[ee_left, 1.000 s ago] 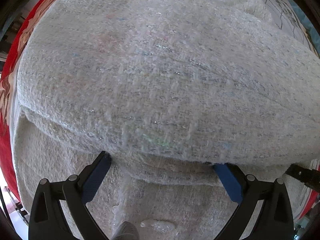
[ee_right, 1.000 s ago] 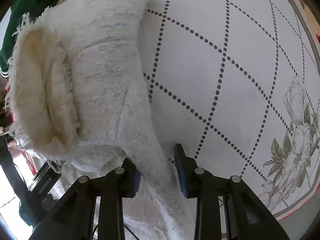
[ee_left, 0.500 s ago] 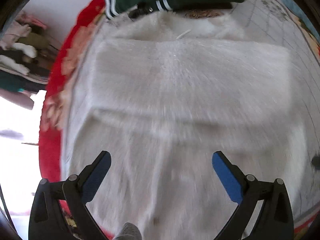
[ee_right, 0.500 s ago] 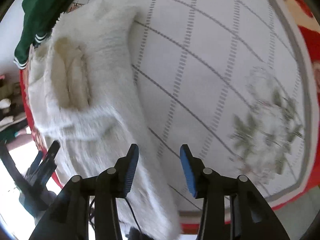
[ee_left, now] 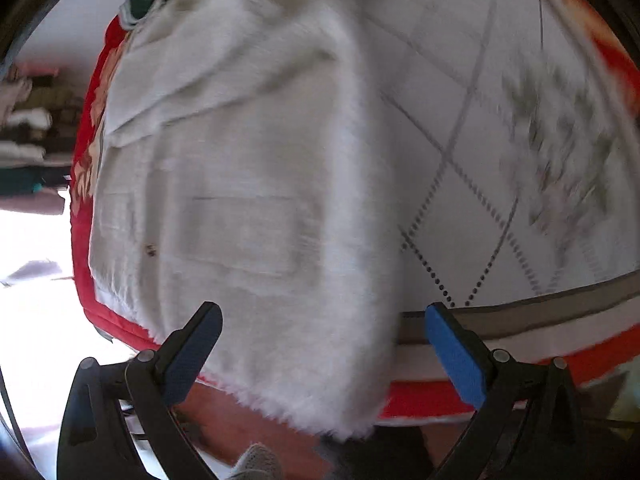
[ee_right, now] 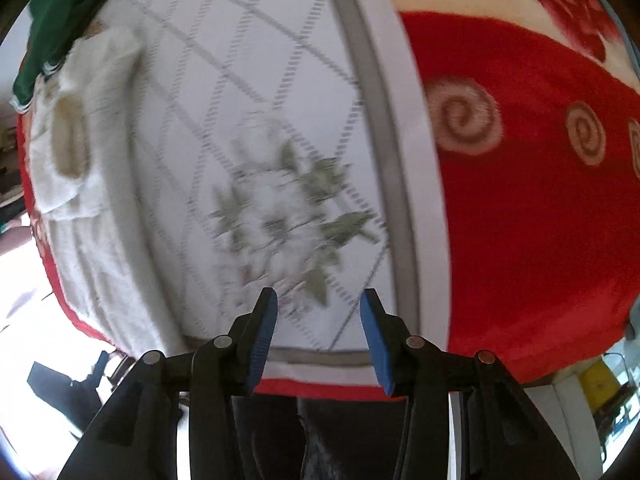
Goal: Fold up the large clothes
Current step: 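Grasp the cardigan hem with the left tool and fold it toward the collar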
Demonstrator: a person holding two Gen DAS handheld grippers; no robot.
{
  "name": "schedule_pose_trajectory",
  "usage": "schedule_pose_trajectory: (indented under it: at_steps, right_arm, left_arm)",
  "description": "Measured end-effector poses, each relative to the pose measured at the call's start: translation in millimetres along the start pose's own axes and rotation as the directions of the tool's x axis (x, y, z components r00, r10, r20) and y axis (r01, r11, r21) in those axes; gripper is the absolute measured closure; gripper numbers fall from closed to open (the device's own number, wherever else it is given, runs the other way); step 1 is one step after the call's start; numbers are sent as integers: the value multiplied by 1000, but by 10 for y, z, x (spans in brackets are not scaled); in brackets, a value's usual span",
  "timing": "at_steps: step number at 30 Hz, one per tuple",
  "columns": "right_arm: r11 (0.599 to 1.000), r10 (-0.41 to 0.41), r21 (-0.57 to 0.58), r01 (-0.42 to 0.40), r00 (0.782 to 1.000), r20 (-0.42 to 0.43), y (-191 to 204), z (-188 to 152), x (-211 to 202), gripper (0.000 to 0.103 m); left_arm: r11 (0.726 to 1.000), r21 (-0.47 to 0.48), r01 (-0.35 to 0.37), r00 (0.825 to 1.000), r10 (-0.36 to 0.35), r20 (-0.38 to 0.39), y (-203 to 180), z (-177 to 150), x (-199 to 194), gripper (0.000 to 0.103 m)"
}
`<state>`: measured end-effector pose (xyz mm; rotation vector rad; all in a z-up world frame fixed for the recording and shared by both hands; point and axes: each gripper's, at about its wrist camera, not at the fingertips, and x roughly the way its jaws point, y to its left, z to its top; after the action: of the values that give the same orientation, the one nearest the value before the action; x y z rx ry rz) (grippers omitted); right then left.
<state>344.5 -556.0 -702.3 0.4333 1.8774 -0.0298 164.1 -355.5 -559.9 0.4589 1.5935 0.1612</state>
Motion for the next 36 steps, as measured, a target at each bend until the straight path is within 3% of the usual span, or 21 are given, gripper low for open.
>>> schedule_pose_trajectory:
  at_steps: [3, 5, 6, 7, 8, 9, 10, 13, 17, 18, 20, 21, 22, 23, 25, 31, 36]
  right_arm:
    - [999, 50, 1, -50, 999, 10, -68, 251, 242, 58]
    - [997, 79, -7, -79, 997, 13, -19, 311, 300, 58]
    - [994, 110, -21, -110, 994, 15, 68, 374, 365, 58]
    - [988, 154, -38, -153, 988, 16, 181, 433, 426, 57]
    - [977, 203, -66, -202, 979, 16, 294, 509, 477, 54]
    - [967, 240, -93, -238, 971, 11, 413, 573, 533, 50]
    - [953, 280, -118, -277, 960, 5, 535, 638, 579, 46]
    - [863, 482, -177, -474, 876, 2, 1035, 894, 691, 37]
    - [763, 635, -161, -626, 772, 5, 1447, 1174, 724, 28]
    - [747, 656, -138, -650, 755, -7, 1571, 1272, 797, 28]
    - [794, 597, -87, -601, 799, -70, 1712, 1419, 992, 28]
    - [794, 597, -61, -605, 795, -110, 1775, 1466, 1079, 33]
    - [790, 607, -35, -612, 788, -103, 1787, 1498, 1081, 60]
    - [786, 615, -30, -618, 786, -71, 1795, 1518, 1030, 76]
    - [787, 614, -50, -614, 789, -24, 1862, 1485, 893, 89]
    - [800, 595, -130, -585, 803, 48, 2270, 1165, 127, 90]
    - [854, 492, -244, -459, 865, 98, 3001, 920, -553, 90]
  left_arm:
    - [996, 2, -93, 995, 93, -38, -77, 38, 294, 0]
    - [989, -95, -116, 993, 114, -25, 112, 75, 331, 0]
    - [981, -124, -146, 989, 146, -14, 213, 73, 292, 8]
    - [976, -148, -158, 987, 160, -2, 305, 90, 275, 19]
    - [975, -175, -139, 990, 142, 7, 397, 102, 263, 50]
    - [973, -222, -61, 998, 66, 14, 532, 119, 253, 77]
    - [968, -248, -39, 999, 45, 18, 601, 132, 232, 84]
    - [965, -260, -43, 996, 61, 62, 720, 177, 76, 90]
    - [965, -259, -32, 996, 51, 69, 850, 196, -50, 90]
    - [966, -258, -32, 996, 52, 69, 833, 197, -77, 91]
    - [965, -261, -22, 996, 43, 74, 912, 198, -121, 91]
    - [964, -266, -8, 996, 30, 78, 975, 194, -132, 91]
    - [963, -270, 4, 996, 19, 85, 1041, 218, -114, 91]
    - [961, -275, 14, 995, 12, 95, 1104, 211, -141, 91]
    - [958, -285, 41, 993, -8, 116, 1203, 204, -208, 91]
    - [923, -349, 163, 979, -108, 172, 1891, 48, -413, 91]
    - [867, -410, 282, 953, -205, 222, 2789, -30, -364, 91]
